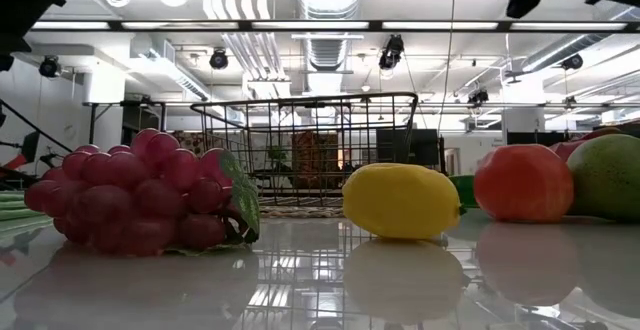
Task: Build produce basket
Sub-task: Put the red apple into the wire basket
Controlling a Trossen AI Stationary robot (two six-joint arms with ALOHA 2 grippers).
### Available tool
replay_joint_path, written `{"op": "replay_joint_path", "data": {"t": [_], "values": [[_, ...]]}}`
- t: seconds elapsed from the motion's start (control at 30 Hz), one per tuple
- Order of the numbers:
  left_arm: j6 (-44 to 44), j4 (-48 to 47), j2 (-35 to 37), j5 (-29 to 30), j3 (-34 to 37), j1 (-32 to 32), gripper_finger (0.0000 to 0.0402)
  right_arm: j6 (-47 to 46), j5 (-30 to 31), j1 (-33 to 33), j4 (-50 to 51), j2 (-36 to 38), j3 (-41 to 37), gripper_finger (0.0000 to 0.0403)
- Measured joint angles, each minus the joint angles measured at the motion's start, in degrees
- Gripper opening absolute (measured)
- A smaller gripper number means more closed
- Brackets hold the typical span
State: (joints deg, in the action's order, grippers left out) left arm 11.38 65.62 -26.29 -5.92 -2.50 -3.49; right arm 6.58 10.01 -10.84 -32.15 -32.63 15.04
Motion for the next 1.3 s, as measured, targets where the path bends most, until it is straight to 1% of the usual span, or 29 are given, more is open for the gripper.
{"op": "replay_joint_path", "data": {"t": [0.13, 0.3, 0.47, 0.63, 0.77, 0.83, 0.93, 1.0, 1.07, 1.13, 1.3], "values": [[-0.02, -0.03, -0.21, 0.49, -0.08, 0.0, 0.0118, -7.39, 0.13, -1.44, 19.63, -2.92, 7.97, 0.0038], [0.02, 0.0, 0.51, 0.86, -0.26, 0.0, 0.0118, -15.43, 0.3, -4.55, 43.75, -9.57, 19.72, 0.0038], [0.07, 0.36, 1.99, 2.02, -0.26, 0.0, 0.0118, -22.94, 0.52, -8.79, 58.64, -17.08, 30.29, 0.0038], [0.04, -0.17, 2.79, 2.02, 0.26, 0.0, 0.0118, -28.79, 0.53, -13.09, 68.29, -24.95, 37.77, 0.0038], [-0.04, -0.08, 2.61, 2.0, 0.26, 0.0, 0.0118, -32.54, 0.61, -15.7, 72.15, -30.13, 42.54, 0.0038], [-0.06, -0.12, 2.55, 2.0, 0.26, 0.0, 0.0118, -32.55, 1.09, -16.18, 73.63, -32.61, 44.06, 0.0038], [-0.07, -0.05, 2.96, 2.0, 0.26, 0.0, 0.0118, -33.99, 3.44, -16.29, 76.39, -35.97, 45.99, 0.0039], [0.01, 0.01, 3.33, 2.0, 0.21, 0.0, 0.0118, -35.48, 3.44, -15.79, 78.17, -38.26, 47.14, 0.0047], [0.8, 1.08, 3.79, 2.0, 0.15, 0.0, 0.0118, -37.06, 2.77, -14.96, 81.23, -40.49, 48.3, 0.0065], [2.38, 2.86, 4.13, 1.98, 0.11, 0.0, 0.0118, -39.08, 2.02, -14.36, 84.38, -42.4, 49.6, 0.0092], [2.73, 2.98, 5.1, 1.98, 0.2, 0.0, 0.0118, -42.64, 2.03, -13.49, 89.39, -46.38, 51.81, 0.0182]]}}
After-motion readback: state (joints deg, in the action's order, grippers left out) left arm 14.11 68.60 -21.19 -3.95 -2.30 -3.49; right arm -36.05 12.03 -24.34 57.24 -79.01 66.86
